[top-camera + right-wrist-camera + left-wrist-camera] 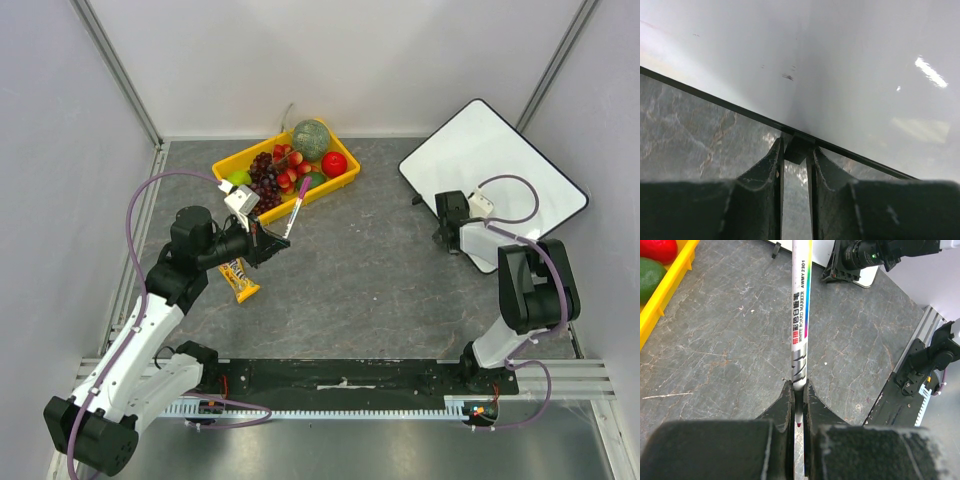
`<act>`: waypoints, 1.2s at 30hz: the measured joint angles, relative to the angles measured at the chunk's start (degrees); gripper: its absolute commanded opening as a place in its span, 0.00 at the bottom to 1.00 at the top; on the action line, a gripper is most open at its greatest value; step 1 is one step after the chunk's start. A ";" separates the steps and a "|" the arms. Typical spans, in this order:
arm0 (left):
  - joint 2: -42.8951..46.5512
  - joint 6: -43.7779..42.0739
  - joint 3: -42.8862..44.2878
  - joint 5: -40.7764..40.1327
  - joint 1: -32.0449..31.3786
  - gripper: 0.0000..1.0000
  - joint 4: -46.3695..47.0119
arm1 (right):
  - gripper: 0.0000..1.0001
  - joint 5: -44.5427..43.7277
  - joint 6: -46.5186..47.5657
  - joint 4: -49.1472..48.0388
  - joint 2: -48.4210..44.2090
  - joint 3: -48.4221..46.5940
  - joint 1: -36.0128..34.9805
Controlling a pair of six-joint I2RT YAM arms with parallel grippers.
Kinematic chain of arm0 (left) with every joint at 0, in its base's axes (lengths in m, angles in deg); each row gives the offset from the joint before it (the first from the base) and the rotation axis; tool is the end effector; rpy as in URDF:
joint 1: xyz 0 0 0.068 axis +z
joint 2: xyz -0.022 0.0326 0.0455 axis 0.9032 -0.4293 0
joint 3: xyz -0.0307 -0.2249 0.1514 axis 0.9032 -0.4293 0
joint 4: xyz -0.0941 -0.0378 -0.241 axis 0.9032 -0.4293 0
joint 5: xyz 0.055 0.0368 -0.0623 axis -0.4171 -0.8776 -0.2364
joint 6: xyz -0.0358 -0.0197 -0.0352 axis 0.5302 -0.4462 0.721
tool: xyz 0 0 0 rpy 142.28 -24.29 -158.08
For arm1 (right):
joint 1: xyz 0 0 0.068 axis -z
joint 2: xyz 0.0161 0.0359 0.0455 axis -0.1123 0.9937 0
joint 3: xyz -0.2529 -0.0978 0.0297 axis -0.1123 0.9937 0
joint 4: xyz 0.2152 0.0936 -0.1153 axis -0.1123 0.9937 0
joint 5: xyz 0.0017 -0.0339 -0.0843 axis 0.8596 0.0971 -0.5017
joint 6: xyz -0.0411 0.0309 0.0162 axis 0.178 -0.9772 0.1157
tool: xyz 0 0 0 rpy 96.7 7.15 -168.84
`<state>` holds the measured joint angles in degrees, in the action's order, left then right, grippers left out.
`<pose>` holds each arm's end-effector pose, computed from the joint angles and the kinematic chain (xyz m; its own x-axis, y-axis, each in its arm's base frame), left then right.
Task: Write a sentence on the whiteboard
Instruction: Move the whiteboard to the center of the board.
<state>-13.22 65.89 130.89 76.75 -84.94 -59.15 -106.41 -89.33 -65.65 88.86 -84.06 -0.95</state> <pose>0.1715 -0.0852 0.3247 -0.4143 0.0084 -0.9101 0.7353 0.5924 -0.3292 0.3121 0.0259 0.1511 -0.4569 0.6641 -0.5918 0.7252 0.6634 0.1845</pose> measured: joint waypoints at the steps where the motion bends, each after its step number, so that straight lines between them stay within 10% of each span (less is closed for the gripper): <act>1: 0.00 0.00 0.00 0.00 0.00 0.02 0.02 | 0.00 0.31 0.04 -0.09 -0.55 0.52 -0.35; 36: 0.13 0.57 -1.84 0.42 0.00 0.02 1.40 | 0.00 6.99 3.82 5.77 -18.01 14.88 -18.84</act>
<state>-13.09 66.46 129.05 77.17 -84.94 -57.75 -99.41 -85.51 -59.88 70.85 -69.17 -19.79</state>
